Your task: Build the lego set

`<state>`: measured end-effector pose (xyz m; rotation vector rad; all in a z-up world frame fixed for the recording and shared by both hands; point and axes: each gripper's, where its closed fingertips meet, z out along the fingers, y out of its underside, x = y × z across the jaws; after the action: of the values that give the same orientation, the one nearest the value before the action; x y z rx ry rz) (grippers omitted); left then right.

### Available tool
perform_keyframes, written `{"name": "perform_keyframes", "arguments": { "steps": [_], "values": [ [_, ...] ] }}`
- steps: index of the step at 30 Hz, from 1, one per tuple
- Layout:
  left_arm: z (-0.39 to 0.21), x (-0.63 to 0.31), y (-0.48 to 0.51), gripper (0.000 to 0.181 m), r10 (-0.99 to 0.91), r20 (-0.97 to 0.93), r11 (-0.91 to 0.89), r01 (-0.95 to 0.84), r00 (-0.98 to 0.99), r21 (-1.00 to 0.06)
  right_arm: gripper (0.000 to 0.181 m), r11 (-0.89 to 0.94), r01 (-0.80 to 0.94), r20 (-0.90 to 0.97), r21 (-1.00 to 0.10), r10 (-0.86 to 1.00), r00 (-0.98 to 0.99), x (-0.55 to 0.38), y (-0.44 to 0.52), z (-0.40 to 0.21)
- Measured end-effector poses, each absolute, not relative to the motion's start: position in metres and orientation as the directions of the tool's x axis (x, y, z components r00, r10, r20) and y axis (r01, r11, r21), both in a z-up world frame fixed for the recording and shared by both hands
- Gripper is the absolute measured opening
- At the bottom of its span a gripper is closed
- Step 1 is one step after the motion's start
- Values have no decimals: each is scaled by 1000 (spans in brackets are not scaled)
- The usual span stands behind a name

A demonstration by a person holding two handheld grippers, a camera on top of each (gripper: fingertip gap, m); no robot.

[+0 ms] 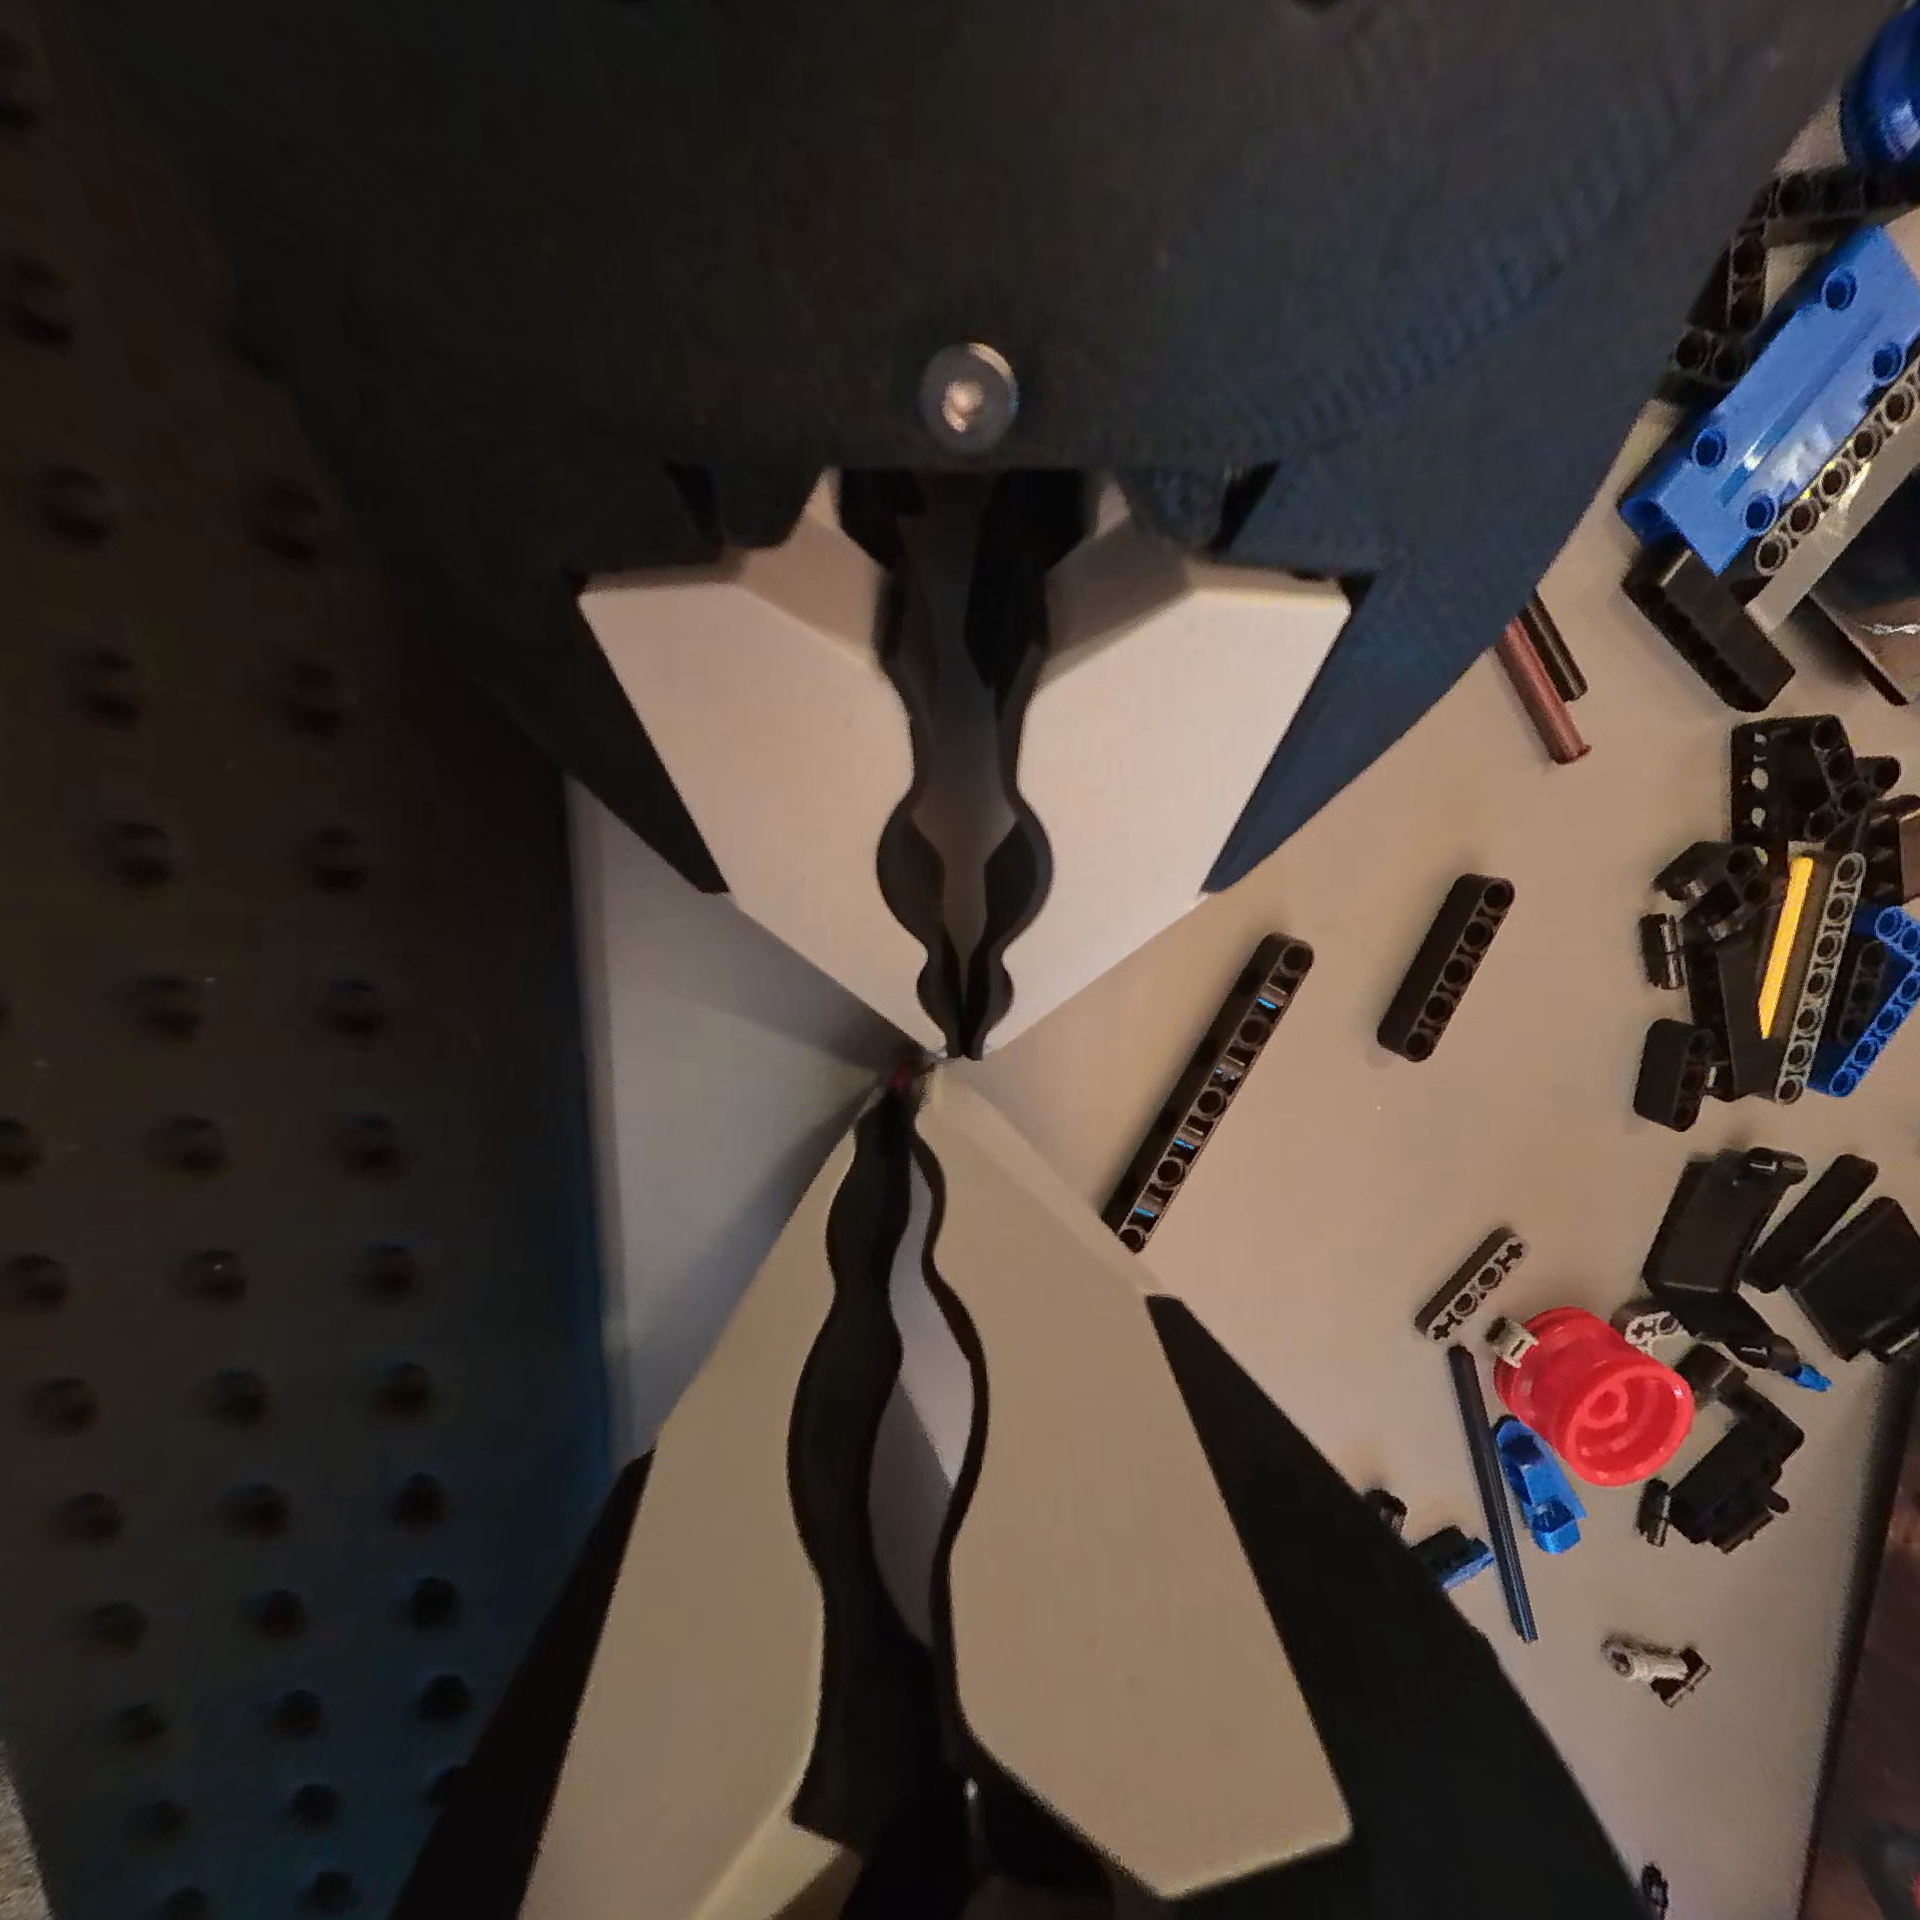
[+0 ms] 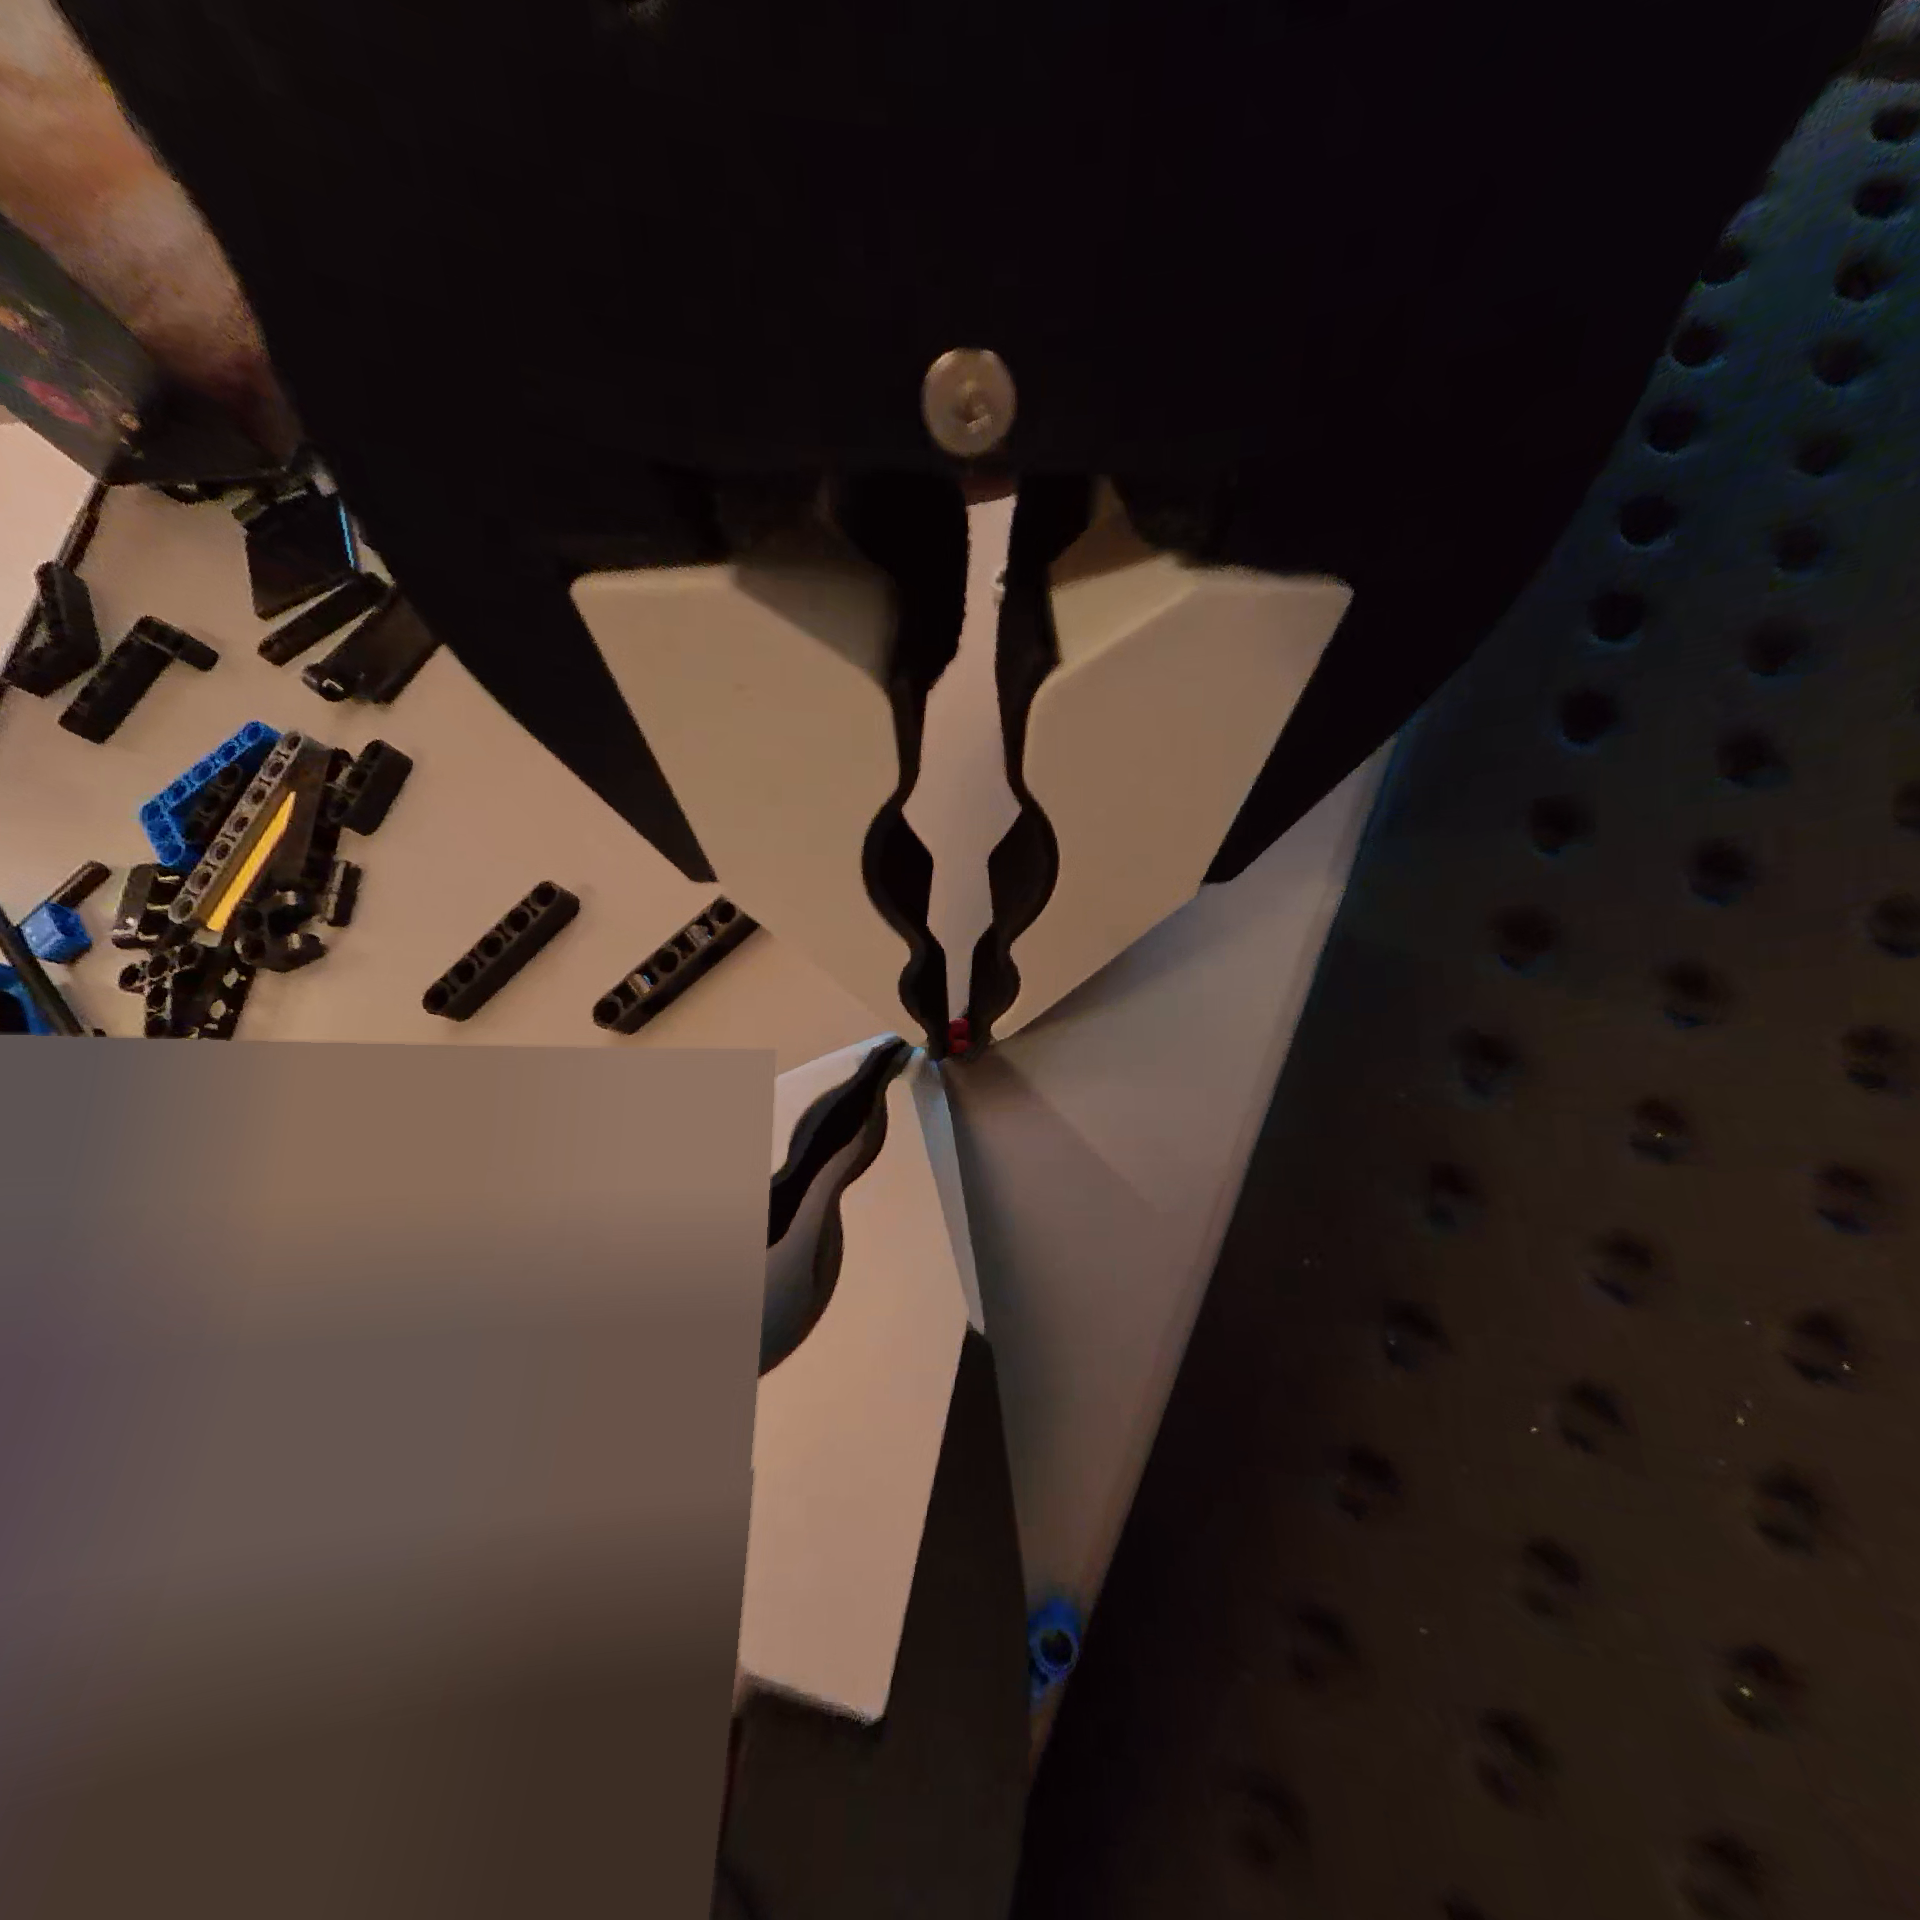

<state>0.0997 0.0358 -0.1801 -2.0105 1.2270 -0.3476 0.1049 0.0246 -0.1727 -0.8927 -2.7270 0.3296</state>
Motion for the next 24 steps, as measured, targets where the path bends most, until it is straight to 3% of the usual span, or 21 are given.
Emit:
{"name": "perform_keyframes", "arguments": {
  "steps": [6,14,24],
  "values": [
    [-180,101,36,0,-850,-162,-255,-661,501,-705,3,721,580,133,-380,663,-737,105,25,-173],
    [-180,102,36,1,-851,-154,-260,-658,501,-707,3,730,587,99,-351,652,-752,106,25,-174],
    [-180,101,35,1,-853,-166,-252,-669,495,-699,8,605,655,22,-452,742,-670,105,21,-173]
  ]
}}
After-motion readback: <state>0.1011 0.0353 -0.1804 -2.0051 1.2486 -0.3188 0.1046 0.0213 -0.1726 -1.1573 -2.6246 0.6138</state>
